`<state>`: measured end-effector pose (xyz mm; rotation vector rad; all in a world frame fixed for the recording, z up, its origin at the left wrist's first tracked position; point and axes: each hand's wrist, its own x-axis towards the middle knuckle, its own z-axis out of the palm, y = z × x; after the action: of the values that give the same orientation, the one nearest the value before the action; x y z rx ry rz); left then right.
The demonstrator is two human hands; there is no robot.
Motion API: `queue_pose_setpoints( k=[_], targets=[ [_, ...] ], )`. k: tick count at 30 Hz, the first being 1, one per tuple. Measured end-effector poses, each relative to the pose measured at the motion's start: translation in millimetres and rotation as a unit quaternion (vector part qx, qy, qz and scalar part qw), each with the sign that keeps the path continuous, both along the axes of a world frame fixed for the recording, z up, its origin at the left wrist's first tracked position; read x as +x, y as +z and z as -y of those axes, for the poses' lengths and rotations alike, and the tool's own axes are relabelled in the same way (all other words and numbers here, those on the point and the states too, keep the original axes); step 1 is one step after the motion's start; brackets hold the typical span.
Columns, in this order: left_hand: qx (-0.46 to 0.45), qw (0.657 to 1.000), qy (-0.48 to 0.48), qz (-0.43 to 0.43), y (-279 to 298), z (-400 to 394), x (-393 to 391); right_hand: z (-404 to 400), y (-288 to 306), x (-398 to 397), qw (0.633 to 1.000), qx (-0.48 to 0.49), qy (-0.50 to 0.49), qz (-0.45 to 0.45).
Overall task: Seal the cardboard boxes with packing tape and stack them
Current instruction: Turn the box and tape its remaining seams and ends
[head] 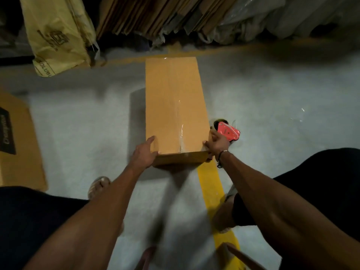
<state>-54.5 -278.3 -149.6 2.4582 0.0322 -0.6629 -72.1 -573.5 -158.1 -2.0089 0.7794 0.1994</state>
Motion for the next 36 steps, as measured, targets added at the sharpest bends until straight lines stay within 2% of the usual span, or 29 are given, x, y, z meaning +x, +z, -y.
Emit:
queue_pose_setpoints(
  k=[3,7,9,12,15,19,22,25,28,33,36],
  targets=[
    [0.014,1.0,0.005,0.016,-3,7,2,6,-4,12,0.997,0.042,-0.055,-0.021],
    [0.134,0.984,0.001,0.118,11,29,6,25,-25,11,0.977,0.111,-0.172,-0.066],
    [0.112,0.975,-0.034,0.19,16,49,11,40,-49,11,0.965,0.142,-0.203,-0.085],
    [0.059,0.963,-0.12,0.232,5,80,18,63,-104,16,0.951,0.161,-0.246,-0.096],
    [0.047,0.95,-0.172,0.256,-8,103,16,56,-98,21,0.943,0.169,-0.26,-0.123],
    [0.059,0.942,-0.213,0.253,-35,110,6,71,-163,42,0.946,0.182,-0.249,-0.099],
    [0.079,0.939,-0.22,0.252,-46,105,1,69,-181,52,0.921,0.205,-0.324,-0.069],
    [0.084,0.939,-0.221,0.248,-46,107,0,56,-144,60,0.91,0.218,-0.344,-0.076],
    [0.095,0.941,-0.22,0.238,-44,110,-1,61,-150,72,0.907,0.247,-0.332,-0.077],
    [0.104,0.941,-0.244,0.212,-29,111,4,91,-187,84,0.909,0.212,-0.351,-0.07],
    [0.14,0.935,-0.272,0.178,-10,117,14,95,-136,74,0.905,0.229,-0.347,-0.085]
  ],
)
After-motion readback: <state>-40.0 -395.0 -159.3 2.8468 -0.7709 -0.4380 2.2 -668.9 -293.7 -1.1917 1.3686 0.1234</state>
